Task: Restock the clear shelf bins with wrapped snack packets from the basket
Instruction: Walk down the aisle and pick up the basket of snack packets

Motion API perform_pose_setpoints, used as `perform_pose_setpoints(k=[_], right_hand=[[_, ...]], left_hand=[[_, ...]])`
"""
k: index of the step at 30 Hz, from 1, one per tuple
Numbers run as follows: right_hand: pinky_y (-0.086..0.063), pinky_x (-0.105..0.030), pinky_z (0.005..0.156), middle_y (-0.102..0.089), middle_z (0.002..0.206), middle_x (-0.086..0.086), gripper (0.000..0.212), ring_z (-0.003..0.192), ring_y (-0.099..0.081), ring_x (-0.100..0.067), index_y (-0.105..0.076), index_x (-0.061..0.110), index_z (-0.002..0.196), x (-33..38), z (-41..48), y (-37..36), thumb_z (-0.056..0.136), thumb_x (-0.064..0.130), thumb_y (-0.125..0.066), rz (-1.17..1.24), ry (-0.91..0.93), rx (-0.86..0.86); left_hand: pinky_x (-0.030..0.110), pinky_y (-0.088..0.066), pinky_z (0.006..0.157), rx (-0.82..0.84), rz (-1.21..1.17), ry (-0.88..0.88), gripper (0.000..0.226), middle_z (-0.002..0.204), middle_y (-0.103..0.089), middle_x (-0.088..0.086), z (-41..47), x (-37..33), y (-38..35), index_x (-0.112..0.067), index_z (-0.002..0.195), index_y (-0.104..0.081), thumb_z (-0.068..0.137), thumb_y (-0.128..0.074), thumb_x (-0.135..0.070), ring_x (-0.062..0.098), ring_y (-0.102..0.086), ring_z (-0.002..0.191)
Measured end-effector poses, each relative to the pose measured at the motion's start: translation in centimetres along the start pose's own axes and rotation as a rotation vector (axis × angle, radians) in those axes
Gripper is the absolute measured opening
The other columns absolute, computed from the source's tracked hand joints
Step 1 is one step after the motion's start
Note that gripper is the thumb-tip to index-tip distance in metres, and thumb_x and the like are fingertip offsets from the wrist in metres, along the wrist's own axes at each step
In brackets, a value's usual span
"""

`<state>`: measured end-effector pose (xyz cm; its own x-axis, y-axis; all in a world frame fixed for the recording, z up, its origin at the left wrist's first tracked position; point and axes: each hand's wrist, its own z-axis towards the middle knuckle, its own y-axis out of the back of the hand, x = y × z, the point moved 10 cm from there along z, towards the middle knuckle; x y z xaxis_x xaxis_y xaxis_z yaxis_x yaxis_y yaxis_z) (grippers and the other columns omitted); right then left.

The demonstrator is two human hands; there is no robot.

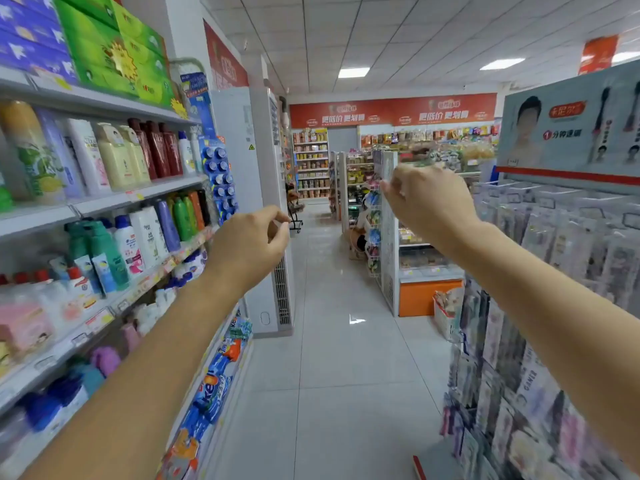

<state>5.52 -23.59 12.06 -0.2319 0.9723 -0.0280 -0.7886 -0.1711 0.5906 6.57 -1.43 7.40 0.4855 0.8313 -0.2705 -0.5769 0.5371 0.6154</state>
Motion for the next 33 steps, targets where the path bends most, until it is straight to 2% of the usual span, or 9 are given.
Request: perform_pose_setpoints(k=[3,7,10,14,18,23,27,33], right_hand=[[-0.044,-0.032,0.056,-0.045,0.059,-0.004,0.038,0.058,-0.050,-0.027,-0.053,0.009,0.079,-0.7,-1.4,-3.4,0.101,0.037,-0.039,-0.056,-0.069,0.085],[-0.038,-0.032,0.056,-0.047,0.066,-0.007,0.034,0.063,-0.048,-0.028,-0.047,0.011,0.078,-2.3,-3.5,-9.3,0.100,0.036,-0.040,-0.054,-0.139,0.219],[-0.040,-0.032,0.059,-0.049,0.070,-0.009,0.031,0.068,-0.051,-0.029,-0.045,0.010,0.079,-4.4,-4.4,-13.8,0.100,0.033,-0.041,-0.060,-0.194,0.281],[-0.036,-0.032,0.061,-0.050,0.076,-0.009,0.028,0.069,-0.046,-0.028,-0.046,0.011,0.083,-7.3,-4.7,-20.2,0.099,0.033,-0.041,-0.049,-0.247,0.336],[-0.032,-0.031,0.062,-0.047,0.076,-0.005,0.026,0.069,-0.043,-0.027,-0.045,0.011,0.086,-10.9,-3.3,-26.6,0.100,0.033,-0.040,-0.030,-0.252,0.373],[-0.033,-0.032,0.063,-0.048,0.078,-0.008,0.026,0.070,-0.041,-0.027,-0.044,0.011,0.085,-17.7,0.1,-33.9,0.099,0.033,-0.042,-0.029,-0.295,0.385],[-0.035,-0.032,0.063,-0.050,0.079,-0.009,0.028,0.070,-0.044,-0.028,-0.044,0.011,0.085,-22.3,3.1,-39.5,0.099,0.034,-0.042,-0.034,-0.321,0.415],[-0.035,-0.032,0.060,-0.055,0.078,-0.009,0.028,0.068,-0.048,-0.029,-0.047,0.012,0.084,-26.0,7.0,-47.8,0.099,0.036,-0.043,-0.041,-0.322,0.446]], left_hand=[[0.039,-0.054,0.069,0.070,-0.006,0.026,0.019,0.075,-0.069,-0.003,-1.0,2.2,-3.9,-0.019,0.097,-0.069,0.092,-0.052,-0.028,0.023,-0.065,0.073],[0.036,-0.053,0.071,0.155,-0.018,0.098,0.019,0.078,-0.067,-0.002,-2.3,4.9,-9.5,-0.017,0.100,-0.069,0.092,-0.054,-0.025,0.024,-0.064,0.078],[0.035,-0.052,0.072,0.216,-0.029,0.114,0.020,0.077,-0.064,-0.006,-2.2,6.0,-13.8,-0.018,0.105,-0.067,0.092,-0.054,-0.026,0.024,-0.064,0.079],[0.035,-0.053,0.074,0.228,-0.064,0.126,0.022,0.077,-0.064,-0.008,-0.5,7.3,-19.0,-0.020,0.111,-0.064,0.092,-0.053,-0.025,0.021,-0.064,0.078],[0.033,-0.052,0.074,0.231,-0.054,0.140,0.022,0.083,-0.067,-0.006,3.2,8.7,-24.7,-0.018,0.111,-0.065,0.093,-0.052,-0.023,0.020,-0.064,0.081],[0.034,-0.052,0.083,0.233,-0.062,0.158,0.023,0.095,-0.069,-0.004,9.7,9.8,-32.0,-0.018,0.112,-0.065,0.093,-0.052,-0.020,0.016,-0.064,0.088],[0.037,-0.053,0.083,0.229,-0.110,0.176,0.021,0.092,-0.068,-0.004,14.6,10.9,-37.2,-0.018,0.109,-0.066,0.092,-0.053,-0.020,0.017,-0.064,0.088],[0.037,-0.054,0.076,0.279,-0.153,0.196,0.018,0.080,-0.070,0.000,20.4,14.7,-45.2,-0.016,0.094,-0.070,0.092,-0.053,-0.023,0.020,-0.065,0.078]])
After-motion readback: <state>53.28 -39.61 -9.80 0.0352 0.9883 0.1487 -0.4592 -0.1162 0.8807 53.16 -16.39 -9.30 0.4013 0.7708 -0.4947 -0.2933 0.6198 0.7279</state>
